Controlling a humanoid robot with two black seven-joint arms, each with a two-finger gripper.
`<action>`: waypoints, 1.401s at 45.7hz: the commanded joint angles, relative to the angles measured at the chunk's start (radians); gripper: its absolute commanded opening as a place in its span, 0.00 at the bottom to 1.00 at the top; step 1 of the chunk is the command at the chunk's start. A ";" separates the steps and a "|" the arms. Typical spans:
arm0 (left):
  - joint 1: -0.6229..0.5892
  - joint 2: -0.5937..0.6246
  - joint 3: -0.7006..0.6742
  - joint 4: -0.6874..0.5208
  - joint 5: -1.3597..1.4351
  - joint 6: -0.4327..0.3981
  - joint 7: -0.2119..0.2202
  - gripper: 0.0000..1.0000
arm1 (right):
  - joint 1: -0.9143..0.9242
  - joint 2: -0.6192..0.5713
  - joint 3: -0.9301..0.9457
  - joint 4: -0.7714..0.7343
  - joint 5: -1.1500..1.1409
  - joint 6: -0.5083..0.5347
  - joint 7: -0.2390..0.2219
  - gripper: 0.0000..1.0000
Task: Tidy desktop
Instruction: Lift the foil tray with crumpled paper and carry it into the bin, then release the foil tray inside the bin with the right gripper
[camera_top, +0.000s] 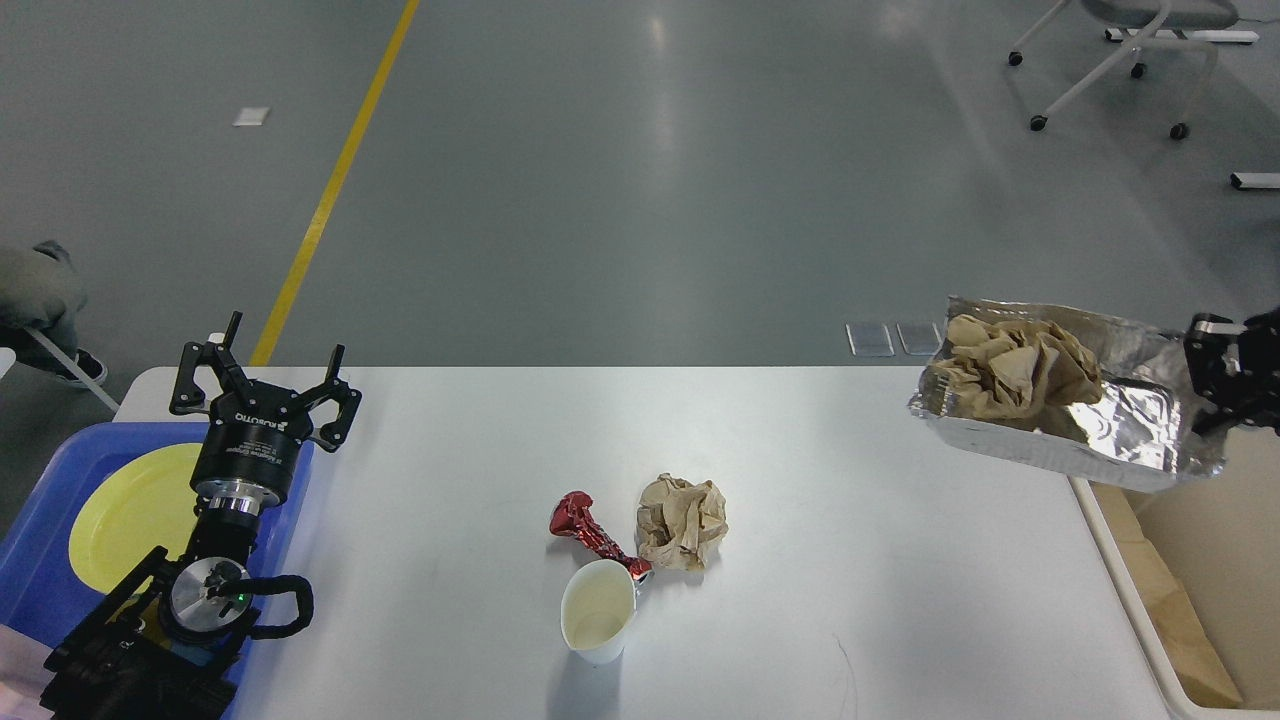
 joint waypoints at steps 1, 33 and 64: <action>0.000 0.000 0.000 0.000 0.000 0.000 0.000 0.99 | -0.155 -0.075 0.072 -0.143 -0.056 0.000 0.002 0.00; 0.000 0.000 0.000 0.000 0.000 0.000 0.000 0.99 | -1.287 -0.005 0.824 -0.887 -0.132 -0.495 0.005 0.00; -0.002 0.000 0.000 0.000 0.000 0.000 -0.002 0.99 | -1.598 0.311 0.850 -1.142 -0.116 -0.738 -0.001 0.00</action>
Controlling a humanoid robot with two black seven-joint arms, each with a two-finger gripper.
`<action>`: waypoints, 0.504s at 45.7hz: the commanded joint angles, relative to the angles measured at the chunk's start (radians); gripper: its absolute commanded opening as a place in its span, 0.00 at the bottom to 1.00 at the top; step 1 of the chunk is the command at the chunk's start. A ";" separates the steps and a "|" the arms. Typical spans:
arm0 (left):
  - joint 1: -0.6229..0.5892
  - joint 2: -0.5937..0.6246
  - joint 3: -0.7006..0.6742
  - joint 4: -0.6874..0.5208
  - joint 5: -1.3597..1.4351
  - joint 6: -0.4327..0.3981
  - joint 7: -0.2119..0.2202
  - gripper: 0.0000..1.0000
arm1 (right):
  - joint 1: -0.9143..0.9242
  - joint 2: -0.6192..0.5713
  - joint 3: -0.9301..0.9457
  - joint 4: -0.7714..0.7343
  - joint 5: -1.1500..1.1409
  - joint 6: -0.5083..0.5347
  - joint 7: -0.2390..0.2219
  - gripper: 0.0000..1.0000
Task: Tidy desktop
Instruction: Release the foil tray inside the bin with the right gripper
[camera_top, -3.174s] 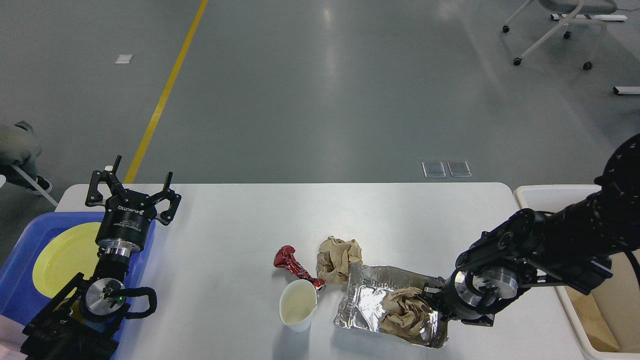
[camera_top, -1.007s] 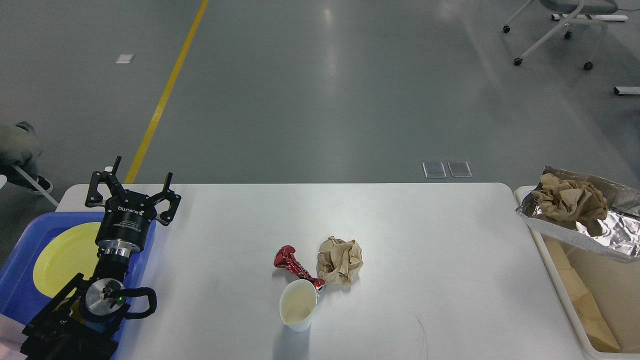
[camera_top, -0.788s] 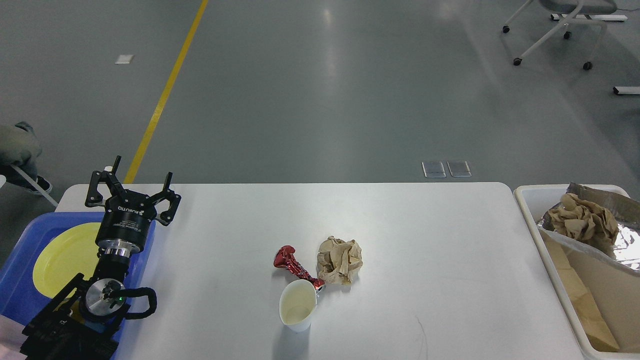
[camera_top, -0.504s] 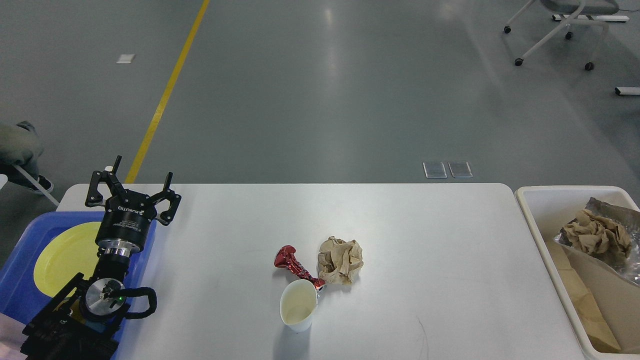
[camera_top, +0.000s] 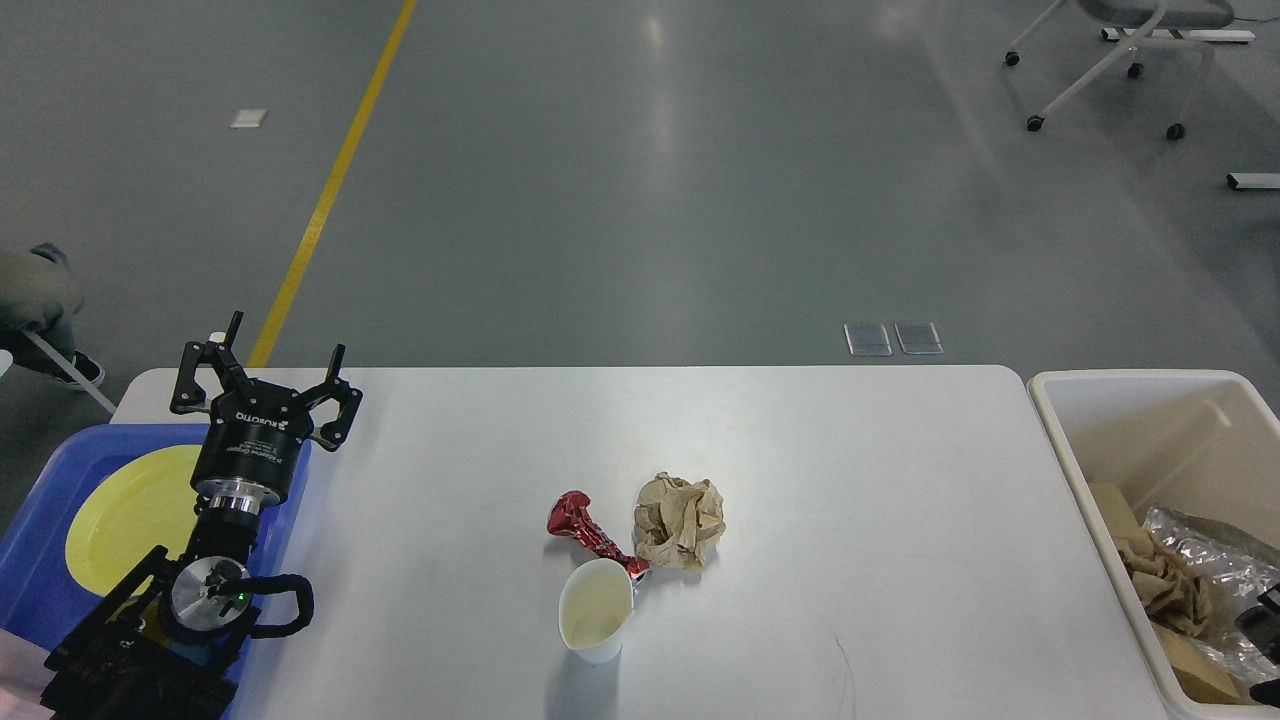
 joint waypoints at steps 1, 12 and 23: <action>0.001 0.000 0.000 0.000 0.000 0.000 0.000 0.99 | -0.003 0.030 -0.003 -0.003 -0.001 -0.001 0.000 0.00; 0.001 0.000 0.000 0.000 0.000 0.000 0.000 0.99 | 0.000 0.063 0.000 0.005 -0.003 -0.138 0.002 0.83; 0.001 0.000 0.000 0.000 0.000 0.000 0.000 0.99 | 0.008 0.083 0.000 0.014 -0.015 -0.135 0.002 1.00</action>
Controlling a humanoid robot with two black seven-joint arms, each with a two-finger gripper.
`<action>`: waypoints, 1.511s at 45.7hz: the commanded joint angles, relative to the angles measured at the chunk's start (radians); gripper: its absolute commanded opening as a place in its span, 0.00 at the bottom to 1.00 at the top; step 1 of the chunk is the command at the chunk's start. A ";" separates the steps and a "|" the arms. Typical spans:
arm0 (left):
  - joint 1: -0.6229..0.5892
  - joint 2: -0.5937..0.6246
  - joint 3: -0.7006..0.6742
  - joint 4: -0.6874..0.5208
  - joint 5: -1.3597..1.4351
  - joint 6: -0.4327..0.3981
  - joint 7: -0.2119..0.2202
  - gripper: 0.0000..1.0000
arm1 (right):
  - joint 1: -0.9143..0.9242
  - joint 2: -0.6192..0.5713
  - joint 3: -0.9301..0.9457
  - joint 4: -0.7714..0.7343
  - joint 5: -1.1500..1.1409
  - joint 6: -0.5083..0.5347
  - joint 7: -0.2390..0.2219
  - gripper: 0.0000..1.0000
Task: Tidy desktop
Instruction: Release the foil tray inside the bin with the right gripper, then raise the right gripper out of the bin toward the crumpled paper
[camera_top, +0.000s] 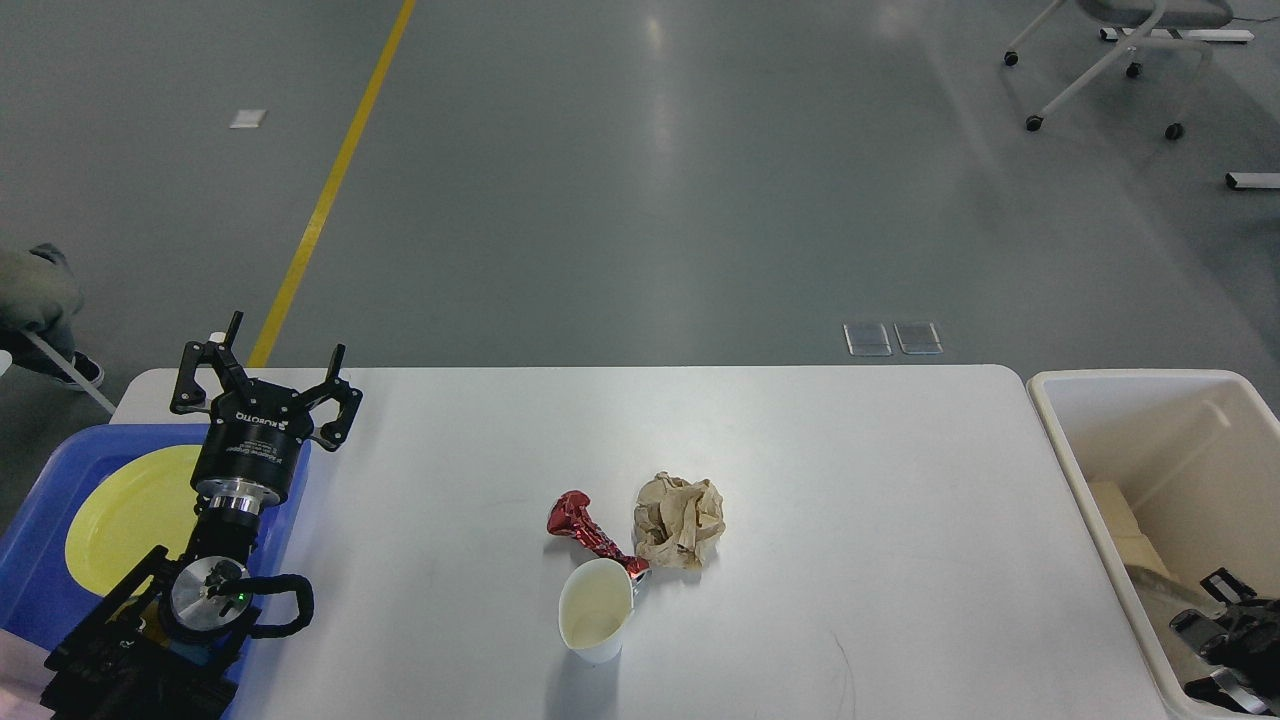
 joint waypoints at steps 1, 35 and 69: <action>-0.001 0.000 0.000 0.000 0.000 0.000 0.000 0.99 | 0.006 0.005 -0.001 0.005 -0.008 0.005 0.001 1.00; -0.001 0.000 0.000 0.000 0.000 0.000 0.000 0.99 | 0.676 -0.292 -0.138 0.506 -0.433 0.480 -0.002 1.00; 0.001 0.000 0.000 0.000 0.000 0.000 0.000 0.99 | 1.780 0.099 -0.511 1.154 0.066 1.176 -0.002 1.00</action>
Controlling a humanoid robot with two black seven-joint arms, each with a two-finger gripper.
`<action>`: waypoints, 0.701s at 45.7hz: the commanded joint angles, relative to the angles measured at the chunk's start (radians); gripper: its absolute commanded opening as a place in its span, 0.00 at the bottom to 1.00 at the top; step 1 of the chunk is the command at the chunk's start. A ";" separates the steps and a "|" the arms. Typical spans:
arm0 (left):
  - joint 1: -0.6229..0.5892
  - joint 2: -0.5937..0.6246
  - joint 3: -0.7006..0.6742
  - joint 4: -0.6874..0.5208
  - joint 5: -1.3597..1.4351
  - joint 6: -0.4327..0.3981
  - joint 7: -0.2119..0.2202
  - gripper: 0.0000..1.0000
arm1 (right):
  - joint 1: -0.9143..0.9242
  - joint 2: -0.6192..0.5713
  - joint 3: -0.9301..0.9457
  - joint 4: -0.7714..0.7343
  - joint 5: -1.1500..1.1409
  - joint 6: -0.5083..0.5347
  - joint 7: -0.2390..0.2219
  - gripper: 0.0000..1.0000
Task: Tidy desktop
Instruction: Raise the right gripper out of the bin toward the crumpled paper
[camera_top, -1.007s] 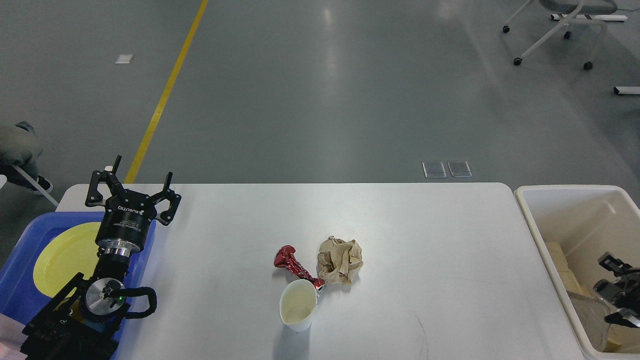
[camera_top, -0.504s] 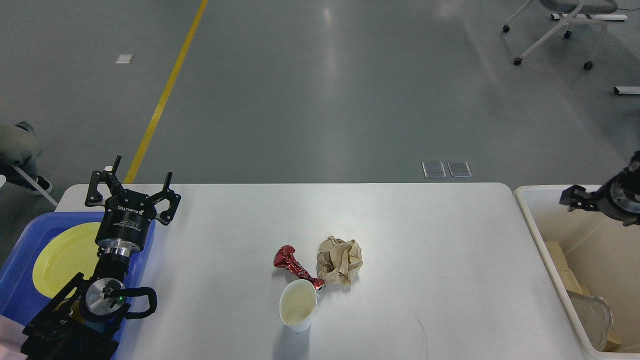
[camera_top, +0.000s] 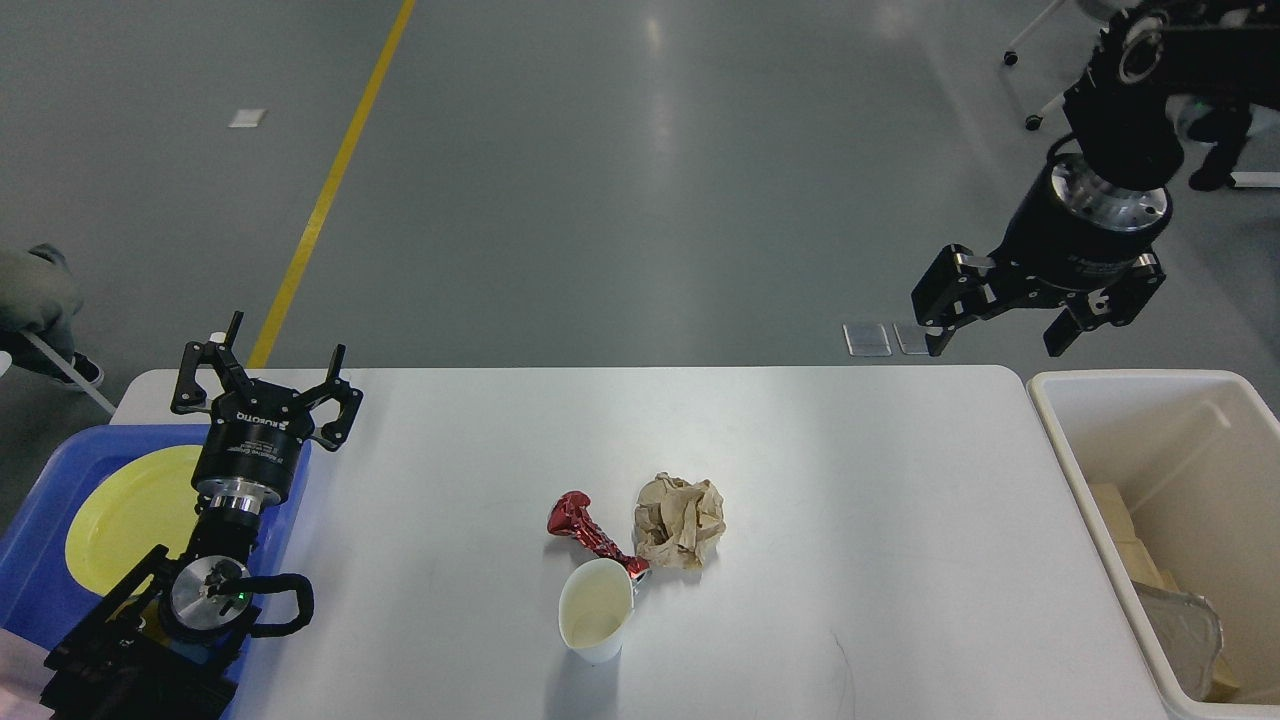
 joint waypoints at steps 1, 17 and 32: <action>-0.001 0.000 0.000 0.000 0.000 0.000 -0.001 0.99 | 0.154 0.055 -0.020 0.130 0.082 0.000 0.000 1.00; 0.000 0.000 0.000 0.000 0.000 0.000 -0.001 0.99 | 0.391 0.104 -0.021 0.426 0.217 -0.096 0.000 1.00; -0.001 0.000 0.000 0.000 0.000 0.000 0.000 0.99 | 0.372 0.084 -0.055 0.425 0.217 -0.165 0.002 1.00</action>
